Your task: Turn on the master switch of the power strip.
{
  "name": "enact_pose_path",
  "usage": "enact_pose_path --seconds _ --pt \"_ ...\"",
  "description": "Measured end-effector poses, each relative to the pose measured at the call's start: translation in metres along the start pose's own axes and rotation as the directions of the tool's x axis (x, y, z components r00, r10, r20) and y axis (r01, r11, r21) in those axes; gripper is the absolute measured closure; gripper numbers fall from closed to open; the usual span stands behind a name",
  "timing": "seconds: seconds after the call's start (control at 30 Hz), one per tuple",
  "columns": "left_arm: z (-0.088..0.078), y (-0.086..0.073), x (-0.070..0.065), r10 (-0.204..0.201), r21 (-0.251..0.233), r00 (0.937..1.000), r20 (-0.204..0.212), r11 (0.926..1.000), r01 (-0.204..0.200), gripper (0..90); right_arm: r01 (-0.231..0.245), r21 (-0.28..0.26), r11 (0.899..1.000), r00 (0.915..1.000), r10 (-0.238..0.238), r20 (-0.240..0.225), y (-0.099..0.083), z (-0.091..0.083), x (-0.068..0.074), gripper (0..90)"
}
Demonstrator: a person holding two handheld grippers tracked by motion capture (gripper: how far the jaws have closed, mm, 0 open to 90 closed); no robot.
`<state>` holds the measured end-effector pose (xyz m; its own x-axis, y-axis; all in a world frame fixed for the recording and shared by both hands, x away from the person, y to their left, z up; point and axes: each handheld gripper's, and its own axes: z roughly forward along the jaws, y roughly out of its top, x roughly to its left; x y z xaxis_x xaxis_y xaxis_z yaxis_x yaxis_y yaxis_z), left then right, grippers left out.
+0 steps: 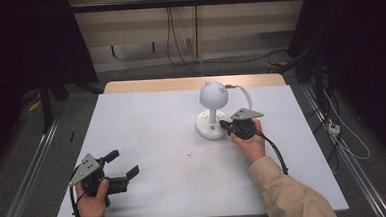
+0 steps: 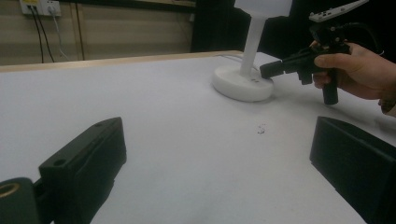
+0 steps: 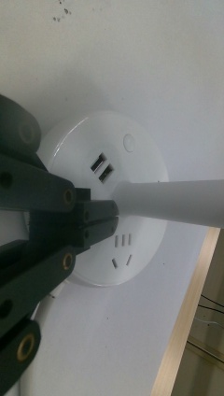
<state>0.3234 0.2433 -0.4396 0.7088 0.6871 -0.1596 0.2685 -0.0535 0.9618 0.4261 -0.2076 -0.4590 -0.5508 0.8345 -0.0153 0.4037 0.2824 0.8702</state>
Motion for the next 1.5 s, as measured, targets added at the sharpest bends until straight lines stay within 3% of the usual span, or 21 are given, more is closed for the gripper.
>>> enact_pose_path --seconds 1.5 --pt "-0.0007 0.0005 -0.0005 0.003 -0.001 1.0000 0.003 1.0000 -0.003 3.3 0.009 0.011 1.000 0.9999 -0.009 0.005 0.0008 0.0005 0.0010 90.0"
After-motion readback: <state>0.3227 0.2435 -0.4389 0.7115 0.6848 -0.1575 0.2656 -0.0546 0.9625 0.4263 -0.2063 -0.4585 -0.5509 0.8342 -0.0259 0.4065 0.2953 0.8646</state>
